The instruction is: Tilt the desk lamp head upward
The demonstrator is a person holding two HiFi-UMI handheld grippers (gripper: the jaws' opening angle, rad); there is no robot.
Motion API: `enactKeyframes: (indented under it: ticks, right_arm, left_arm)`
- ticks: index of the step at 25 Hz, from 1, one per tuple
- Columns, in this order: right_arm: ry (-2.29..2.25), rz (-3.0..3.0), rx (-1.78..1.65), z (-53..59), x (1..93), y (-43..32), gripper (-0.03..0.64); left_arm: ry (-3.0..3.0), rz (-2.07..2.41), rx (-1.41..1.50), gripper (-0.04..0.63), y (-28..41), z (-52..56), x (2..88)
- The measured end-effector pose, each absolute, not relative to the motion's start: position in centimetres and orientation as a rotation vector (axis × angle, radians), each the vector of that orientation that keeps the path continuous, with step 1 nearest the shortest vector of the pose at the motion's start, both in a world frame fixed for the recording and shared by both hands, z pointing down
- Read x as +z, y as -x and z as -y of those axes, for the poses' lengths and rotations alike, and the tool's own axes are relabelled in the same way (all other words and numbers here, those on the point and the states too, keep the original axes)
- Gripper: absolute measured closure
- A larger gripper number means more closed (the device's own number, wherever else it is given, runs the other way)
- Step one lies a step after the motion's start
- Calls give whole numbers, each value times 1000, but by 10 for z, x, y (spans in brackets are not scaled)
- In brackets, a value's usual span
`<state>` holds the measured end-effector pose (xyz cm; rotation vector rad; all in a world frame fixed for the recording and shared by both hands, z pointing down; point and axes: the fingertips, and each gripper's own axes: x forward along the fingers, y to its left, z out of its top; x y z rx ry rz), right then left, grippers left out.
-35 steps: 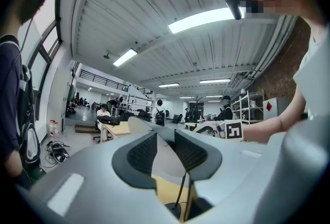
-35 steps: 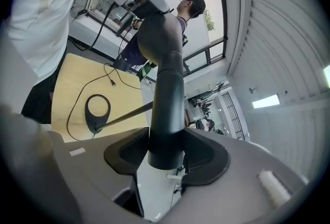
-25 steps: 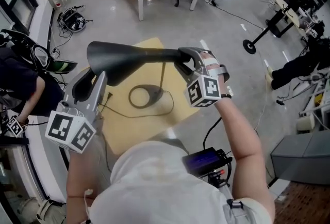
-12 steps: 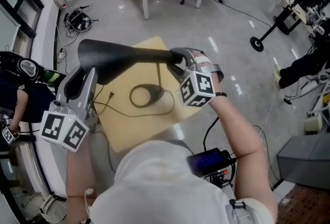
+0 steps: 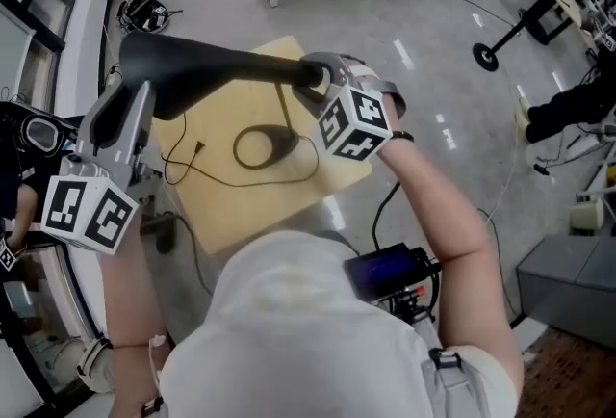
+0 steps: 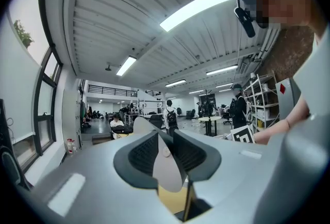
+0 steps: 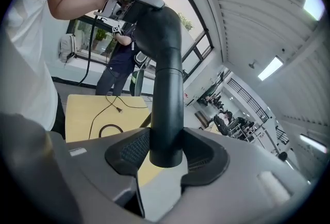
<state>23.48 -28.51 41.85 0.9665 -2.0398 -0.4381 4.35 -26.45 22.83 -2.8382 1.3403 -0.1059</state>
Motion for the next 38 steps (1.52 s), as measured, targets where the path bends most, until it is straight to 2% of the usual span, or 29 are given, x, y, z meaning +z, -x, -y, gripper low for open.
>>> enactKeyframes:
  ticks: [9, 38]
  right_arm:
    - [-933, 2094, -381, 283, 435, -227, 411]
    - [-999, 2331, -181, 276, 433, -220, 414]
  left_arm:
    - [2889, -1268, -25, 506, -60, 263, 244]
    - [2647, -1304, -194, 514, -105, 254, 189]
